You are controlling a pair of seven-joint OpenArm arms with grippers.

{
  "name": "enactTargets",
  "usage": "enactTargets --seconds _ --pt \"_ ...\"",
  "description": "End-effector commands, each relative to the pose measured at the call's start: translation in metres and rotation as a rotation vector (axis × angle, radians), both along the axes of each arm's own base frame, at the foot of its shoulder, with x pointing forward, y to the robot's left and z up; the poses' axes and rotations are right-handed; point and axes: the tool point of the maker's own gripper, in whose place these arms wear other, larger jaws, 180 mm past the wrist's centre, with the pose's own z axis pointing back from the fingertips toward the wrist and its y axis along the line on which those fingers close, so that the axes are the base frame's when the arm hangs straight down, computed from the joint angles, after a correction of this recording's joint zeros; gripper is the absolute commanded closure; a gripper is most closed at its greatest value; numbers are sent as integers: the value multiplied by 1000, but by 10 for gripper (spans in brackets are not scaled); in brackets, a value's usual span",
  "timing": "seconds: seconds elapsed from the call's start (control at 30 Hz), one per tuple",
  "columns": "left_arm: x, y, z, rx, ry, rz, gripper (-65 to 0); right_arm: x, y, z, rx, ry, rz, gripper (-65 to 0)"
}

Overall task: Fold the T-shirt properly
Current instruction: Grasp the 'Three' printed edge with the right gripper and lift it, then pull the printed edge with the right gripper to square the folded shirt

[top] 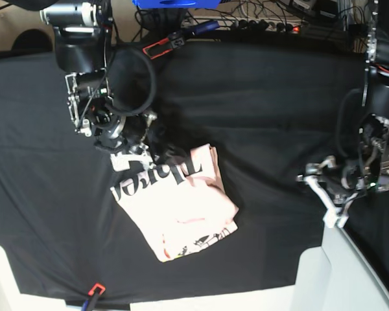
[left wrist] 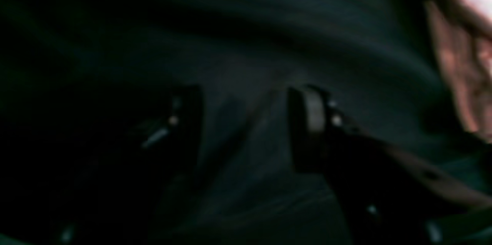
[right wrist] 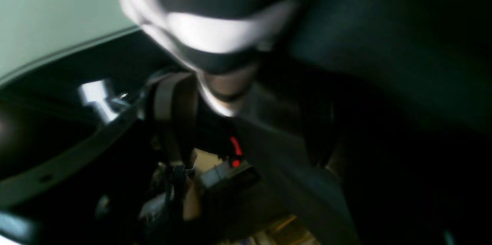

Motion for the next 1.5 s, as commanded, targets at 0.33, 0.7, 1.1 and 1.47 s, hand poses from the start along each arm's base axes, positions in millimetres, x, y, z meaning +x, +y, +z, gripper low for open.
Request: enactTargets --seconds 0.33,0.7,1.1,1.47 --pt "41 -86 64 -423 -33 -12 -363 26 -59 38 -146 -144 -55 -393" --pt "39 -79 65 -440 -31 7 -356 24 -123 51 -361 -187 -49 -395" --pt "-12 52 4 139 15 50 -37 53 -130 42 -166 -108 -205 -454" --pt "-54 153 1 497 -2 165 -35 87 -122 27 -135 -68 -241 -456"
